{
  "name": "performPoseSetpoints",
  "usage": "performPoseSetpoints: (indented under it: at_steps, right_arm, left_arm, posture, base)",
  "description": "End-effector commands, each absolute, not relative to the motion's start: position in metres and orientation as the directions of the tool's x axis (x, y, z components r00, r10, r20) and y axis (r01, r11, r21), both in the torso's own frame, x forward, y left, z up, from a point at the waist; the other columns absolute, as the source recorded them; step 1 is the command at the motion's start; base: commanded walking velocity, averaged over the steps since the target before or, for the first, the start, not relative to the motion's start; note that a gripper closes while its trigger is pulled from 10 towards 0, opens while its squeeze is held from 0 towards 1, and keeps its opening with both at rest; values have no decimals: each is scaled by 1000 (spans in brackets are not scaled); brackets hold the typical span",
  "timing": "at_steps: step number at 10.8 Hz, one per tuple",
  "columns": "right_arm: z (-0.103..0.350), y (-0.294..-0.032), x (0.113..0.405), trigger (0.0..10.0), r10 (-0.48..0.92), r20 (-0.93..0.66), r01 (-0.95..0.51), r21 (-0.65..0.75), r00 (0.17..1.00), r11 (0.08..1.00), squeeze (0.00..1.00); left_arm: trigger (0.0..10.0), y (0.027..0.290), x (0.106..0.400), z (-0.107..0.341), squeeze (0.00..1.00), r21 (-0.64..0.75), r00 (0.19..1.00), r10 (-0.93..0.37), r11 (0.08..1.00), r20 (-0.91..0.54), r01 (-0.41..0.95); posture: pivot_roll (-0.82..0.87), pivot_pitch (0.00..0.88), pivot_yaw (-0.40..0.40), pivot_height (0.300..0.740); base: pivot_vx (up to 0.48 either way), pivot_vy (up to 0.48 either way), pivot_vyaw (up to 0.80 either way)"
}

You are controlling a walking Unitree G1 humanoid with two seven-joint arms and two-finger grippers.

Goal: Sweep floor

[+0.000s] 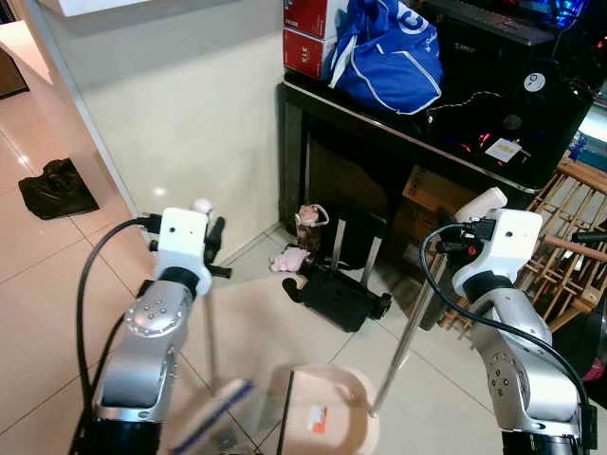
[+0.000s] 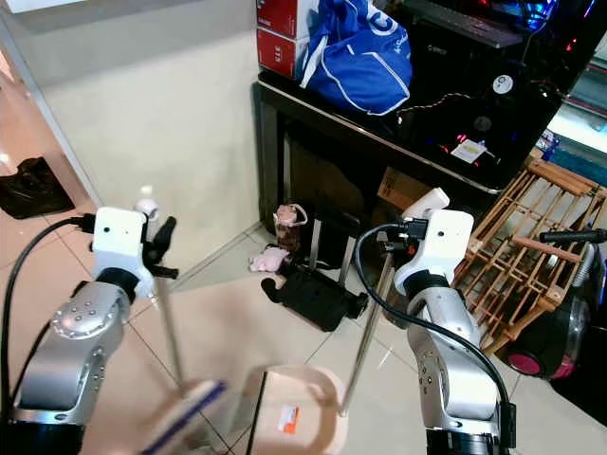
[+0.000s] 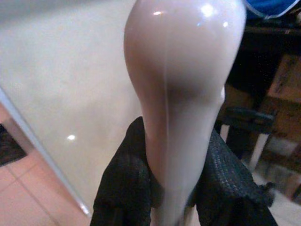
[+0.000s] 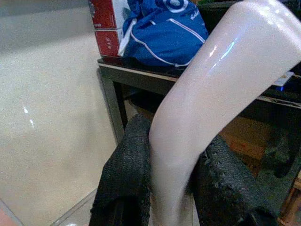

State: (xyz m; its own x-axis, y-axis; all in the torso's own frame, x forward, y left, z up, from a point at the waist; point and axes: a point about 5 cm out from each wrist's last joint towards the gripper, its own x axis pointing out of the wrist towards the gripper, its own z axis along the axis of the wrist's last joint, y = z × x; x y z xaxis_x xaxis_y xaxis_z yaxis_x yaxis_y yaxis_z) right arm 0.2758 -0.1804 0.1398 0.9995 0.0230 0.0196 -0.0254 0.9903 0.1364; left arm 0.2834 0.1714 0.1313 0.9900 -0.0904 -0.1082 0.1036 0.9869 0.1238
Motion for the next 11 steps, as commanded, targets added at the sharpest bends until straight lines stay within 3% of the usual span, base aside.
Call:
performPoseSetpoints:
  at_steps: [1, 2, 5, 11]
  right_arm:
    - [149, -181, 274, 118, 26, 54, -33, 134, 998, 990, 0]
    - [150, -181, 275, 10000, 24, 53, -30, 108, 998, 994, 0]
    - [156, -180, 283, 10000, 13, 45, -14, 23, 999, 1000, 0]
    - [155, -183, 288, 10000, -62, 25, 59, 98, 998, 993, 0]
  left_arm:
    - [706, 170, 282, 142, 0, 136, 993, -108, 984, -48, 113]
    - [10000, 170, 283, 145, 0, 180, 996, -90, 979, -26, 94]
    - [10000, 170, 290, 161, 0, 243, 994, -89, 968, 65, 71]
    - [10000, 163, 299, 163, 0, 189, 991, -102, 978, 85, 85]
  posture:
    - [-15, 0, -18, 740]
    - [-13, 0, -19, 740]
    - [-38, 0, -28, 740]
    - [-51, 0, 1, 740]
  base:
    - [0, 0, 0]
    - [0, 0, 0]
    - [0, 0, 0]
    - [0, 0, -759]
